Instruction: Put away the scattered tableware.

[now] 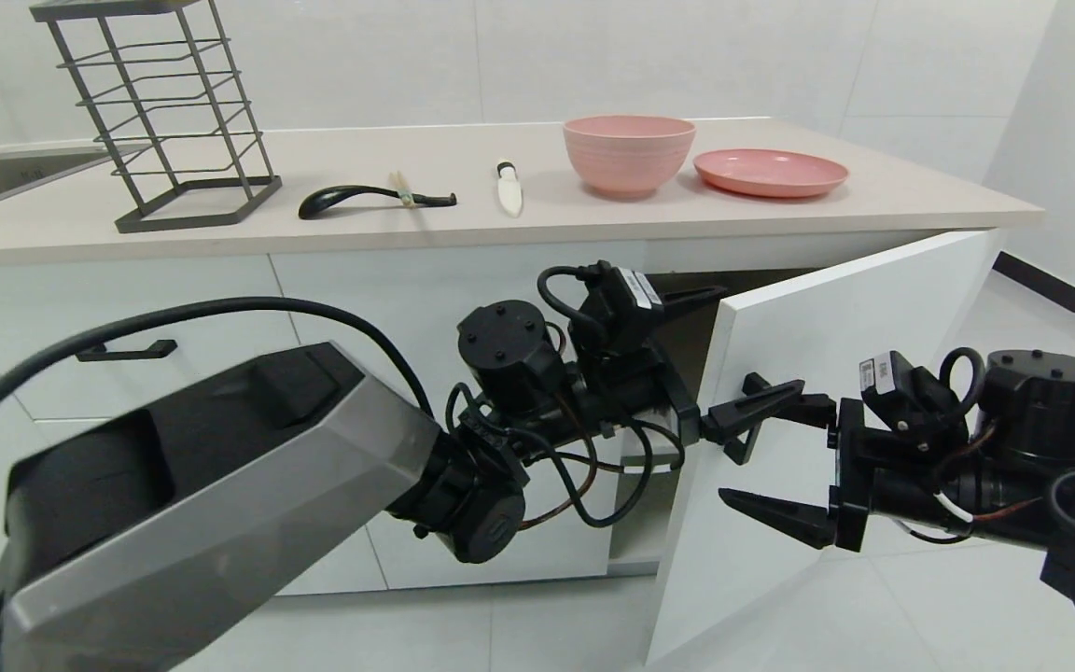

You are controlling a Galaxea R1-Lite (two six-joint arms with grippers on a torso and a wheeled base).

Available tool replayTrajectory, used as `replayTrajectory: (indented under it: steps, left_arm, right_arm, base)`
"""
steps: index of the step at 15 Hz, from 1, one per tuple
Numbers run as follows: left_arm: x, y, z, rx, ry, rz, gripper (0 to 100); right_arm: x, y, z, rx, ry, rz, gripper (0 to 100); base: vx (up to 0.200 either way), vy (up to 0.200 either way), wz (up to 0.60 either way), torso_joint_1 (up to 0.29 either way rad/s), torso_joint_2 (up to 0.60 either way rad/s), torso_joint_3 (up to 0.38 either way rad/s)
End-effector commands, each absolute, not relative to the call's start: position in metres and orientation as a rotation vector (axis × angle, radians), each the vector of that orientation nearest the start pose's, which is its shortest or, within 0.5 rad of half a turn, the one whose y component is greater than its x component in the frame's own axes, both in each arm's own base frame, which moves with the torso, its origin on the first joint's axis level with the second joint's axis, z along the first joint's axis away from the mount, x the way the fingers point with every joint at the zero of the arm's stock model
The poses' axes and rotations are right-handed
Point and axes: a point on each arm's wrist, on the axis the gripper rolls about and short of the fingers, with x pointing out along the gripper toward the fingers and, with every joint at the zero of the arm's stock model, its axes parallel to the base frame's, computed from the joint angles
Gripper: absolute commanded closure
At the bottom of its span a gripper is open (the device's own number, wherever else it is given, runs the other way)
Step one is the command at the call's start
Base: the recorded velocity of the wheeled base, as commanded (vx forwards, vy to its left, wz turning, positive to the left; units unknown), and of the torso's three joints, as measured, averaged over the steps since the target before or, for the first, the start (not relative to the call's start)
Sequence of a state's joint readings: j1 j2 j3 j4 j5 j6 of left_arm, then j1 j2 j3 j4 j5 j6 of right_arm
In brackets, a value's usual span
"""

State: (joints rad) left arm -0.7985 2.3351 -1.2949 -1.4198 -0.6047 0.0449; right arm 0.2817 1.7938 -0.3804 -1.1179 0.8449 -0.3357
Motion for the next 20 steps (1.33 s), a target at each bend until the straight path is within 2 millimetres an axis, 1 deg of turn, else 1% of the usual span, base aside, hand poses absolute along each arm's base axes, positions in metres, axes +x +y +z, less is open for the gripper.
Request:
replayTrajectory:
  steps: [1, 2, 4, 5, 6, 7, 8, 9, 14, 15, 17, 18, 19, 20]
  left_arm:
    - [0.303, -0.348, 0.123, -0.007, -0.415, -1.406, 0]
    - [0.299, -0.351, 0.123, -0.01, -0.415, -1.417, 0]
    - [0.297, -0.352, 0.123, -0.011, -0.415, -1.422, 0]
    - [0.297, -0.352, 0.124, -0.012, -0.421, -1.421, 0]
    - [0.297, -0.352, 0.124, -0.012, -0.421, -1.419, 0]
    - [0.297, -0.352, 0.124, -0.011, -0.424, -1.419, 0]
    - [0.297, -0.352, 0.125, -0.011, -0.426, -1.419, 0]
    - [0.298, -0.352, 0.125, -0.015, -0.422, -1.399, 0]
    - [0.305, -0.349, 0.118, -0.016, -0.393, -1.344, 0]
    - [0.305, -0.349, 0.117, -0.016, -0.389, -1.343, 0]
    - [0.305, -0.35, 0.114, -0.017, -0.383, -1.339, 0]
    - [0.309, -0.348, 0.112, -0.015, -0.376, -1.332, 0]
    - [0.309, -0.348, 0.11, -0.014, -0.371, -1.331, 0]
    - [0.311, -0.347, 0.107, -0.012, -0.364, -1.326, 0]
  right_arm:
    - [0.243, 0.088, 0.106, -0.214, 0.1, 1.156, 0]
    - [0.245, 0.086, 0.106, -0.213, 0.101, 1.145, 0]
    - [0.248, 0.08, 0.105, -0.217, 0.101, 1.123, 0]
    - [0.251, 0.073, 0.101, -0.224, 0.112, 1.097, 0]
    - [0.252, 0.071, 0.1, -0.231, 0.109, 1.089, 0]
    - [0.254, 0.062, 0.1, -0.236, 0.109, 1.058, 0]
    - [0.254, 0.061, 0.1, -0.237, 0.109, 1.053, 0]
    - [0.255, 0.054, 0.099, -0.246, 0.108, 1.027, 0]
    - [0.247, 0.049, 0.091, -0.235, 0.151, 1.015, 0]
    - [0.247, 0.048, 0.091, -0.236, 0.15, 1.011, 0]
    - [0.248, 0.041, 0.094, -0.25, 0.124, 0.976, 0]
    - [0.245, 0.033, 0.093, -0.264, 0.108, 0.948, 0]
    - [0.243, 0.032, 0.092, -0.264, 0.107, 0.944, 0]
    - [0.232, 0.031, 0.088, -0.259, 0.111, 0.944, 0]
  base:
    - [0.0, 0.0, 0.0, 0.0, 0.0, 0.0]
    - [0.0, 0.0, 0.0, 0.0, 0.0, 0.0]
    - [0.0, 0.0, 0.0, 0.0, 0.0, 0.0]
    - [0.0, 0.0, 0.0, 0.0, 0.0, 0.0]
    - [0.0, 0.0, 0.0, 0.0, 0.0, 0.0]
    - [0.0, 0.0, 0.0, 0.0, 0.0, 0.0]
    - [0.0, 0.0, 0.0, 0.0, 0.0, 0.0]
    - [0.0, 0.0, 0.0, 0.0, 0.0, 0.0]
    - [0.0, 0.0, 0.0, 0.0, 0.0, 0.0]
    - [0.0, 0.0, 0.0, 0.0, 0.0, 0.0]
    - [0.0, 0.0, 0.0, 0.0, 0.0, 0.0]
    - [0.0, 0.0, 0.0, 0.0, 0.0, 0.0]
    - [0.0, 0.0, 0.0, 0.0, 0.0, 0.0]
    - [0.0, 0.0, 0.0, 0.0, 0.0, 0.0]
